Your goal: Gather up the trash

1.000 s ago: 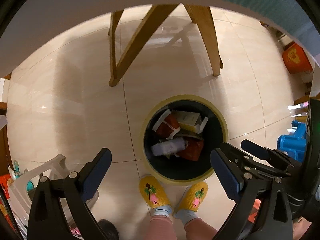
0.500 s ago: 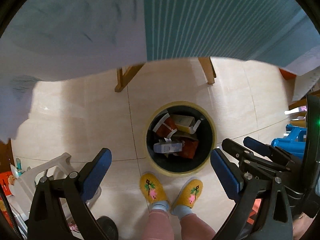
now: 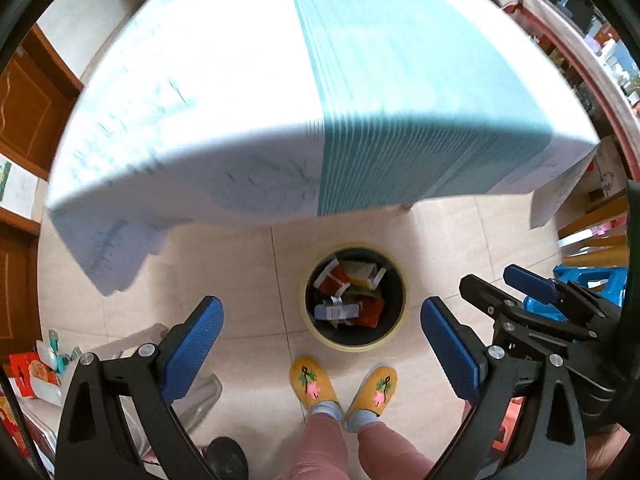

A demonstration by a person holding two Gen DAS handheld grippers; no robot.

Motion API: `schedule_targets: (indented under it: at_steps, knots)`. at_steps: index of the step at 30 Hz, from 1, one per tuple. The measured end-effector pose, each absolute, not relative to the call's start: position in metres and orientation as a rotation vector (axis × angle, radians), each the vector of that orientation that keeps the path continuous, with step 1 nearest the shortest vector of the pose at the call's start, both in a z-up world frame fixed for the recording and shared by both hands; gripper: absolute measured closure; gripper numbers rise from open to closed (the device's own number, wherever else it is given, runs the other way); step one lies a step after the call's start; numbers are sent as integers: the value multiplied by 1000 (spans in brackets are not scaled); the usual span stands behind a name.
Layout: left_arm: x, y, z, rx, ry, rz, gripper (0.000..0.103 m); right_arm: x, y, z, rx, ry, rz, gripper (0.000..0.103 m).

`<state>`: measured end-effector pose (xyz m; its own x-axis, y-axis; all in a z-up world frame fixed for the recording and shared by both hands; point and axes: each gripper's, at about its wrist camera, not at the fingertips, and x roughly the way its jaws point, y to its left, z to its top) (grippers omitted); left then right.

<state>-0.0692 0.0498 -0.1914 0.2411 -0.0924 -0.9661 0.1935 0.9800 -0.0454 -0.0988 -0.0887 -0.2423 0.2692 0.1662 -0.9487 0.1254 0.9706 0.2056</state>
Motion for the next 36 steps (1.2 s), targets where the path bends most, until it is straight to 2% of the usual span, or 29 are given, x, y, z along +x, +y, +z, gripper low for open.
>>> schedule_targets:
  at_steps: [18, 28, 36]
  knots:
    - [-71, 77, -33, 87, 1017, -162, 5, -117, -67, -58, 225, 1053, -30, 44]
    - [-73, 71, 13, 62, 918, -100, 5, -114, -61, -3, 180, 939, 11, 44]
    - [-75, 57, 27, 37, 898, -44, 5, -101, -70, 18, 130, 887, 78, 44]
